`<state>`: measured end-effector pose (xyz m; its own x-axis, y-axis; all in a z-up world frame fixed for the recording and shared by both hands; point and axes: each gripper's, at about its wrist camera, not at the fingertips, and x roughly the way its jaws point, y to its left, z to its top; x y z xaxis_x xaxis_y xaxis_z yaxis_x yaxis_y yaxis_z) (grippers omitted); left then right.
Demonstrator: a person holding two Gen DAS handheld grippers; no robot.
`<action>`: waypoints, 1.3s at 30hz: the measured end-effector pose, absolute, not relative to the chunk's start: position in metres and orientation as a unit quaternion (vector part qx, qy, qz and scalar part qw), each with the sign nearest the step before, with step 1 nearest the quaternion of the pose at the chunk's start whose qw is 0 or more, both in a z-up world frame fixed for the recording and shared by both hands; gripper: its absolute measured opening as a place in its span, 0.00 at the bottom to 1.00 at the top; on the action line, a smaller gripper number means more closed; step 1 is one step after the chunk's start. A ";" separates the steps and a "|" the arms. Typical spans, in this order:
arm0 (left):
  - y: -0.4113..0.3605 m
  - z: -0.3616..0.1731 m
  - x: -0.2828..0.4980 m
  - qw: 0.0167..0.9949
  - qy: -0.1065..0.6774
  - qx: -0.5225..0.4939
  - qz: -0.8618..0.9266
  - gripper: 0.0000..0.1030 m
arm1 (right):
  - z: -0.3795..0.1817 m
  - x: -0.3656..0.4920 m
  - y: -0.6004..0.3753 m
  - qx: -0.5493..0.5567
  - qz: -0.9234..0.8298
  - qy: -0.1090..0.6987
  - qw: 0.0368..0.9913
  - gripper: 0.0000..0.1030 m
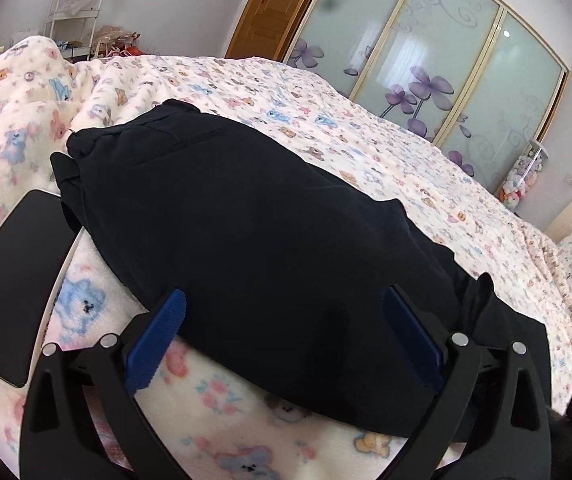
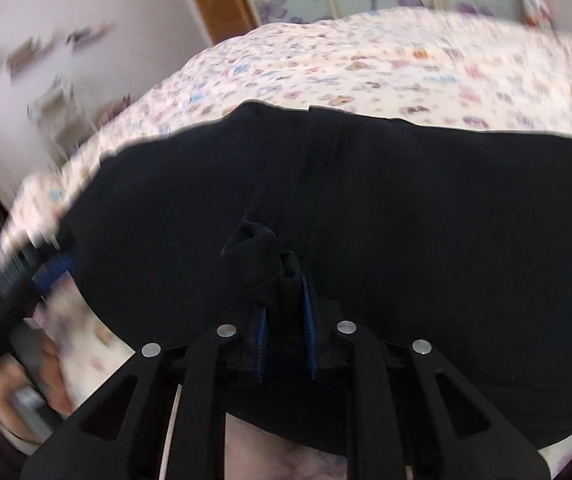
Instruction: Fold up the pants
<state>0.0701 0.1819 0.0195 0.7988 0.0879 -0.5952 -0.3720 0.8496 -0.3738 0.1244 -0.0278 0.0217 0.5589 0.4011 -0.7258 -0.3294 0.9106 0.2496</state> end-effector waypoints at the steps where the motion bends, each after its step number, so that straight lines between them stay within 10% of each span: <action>1: 0.183 0.020 0.069 0.916 0.289 -0.249 0.123 0.96 | 0.024 0.122 -0.027 0.039 0.209 0.419 0.883 0.22; 11: 0.202 0.027 0.047 0.910 0.241 -0.321 0.103 0.97 | 0.050 0.100 -0.038 0.098 0.282 0.374 0.878 0.72; 21: 0.227 0.037 0.027 0.893 0.259 -0.342 0.134 0.97 | 0.012 0.119 -0.035 0.114 0.280 0.456 0.837 0.80; 39: 0.257 0.013 0.040 0.822 0.351 -0.437 0.102 0.97 | 0.049 0.065 -0.193 0.337 0.342 0.324 0.815 0.92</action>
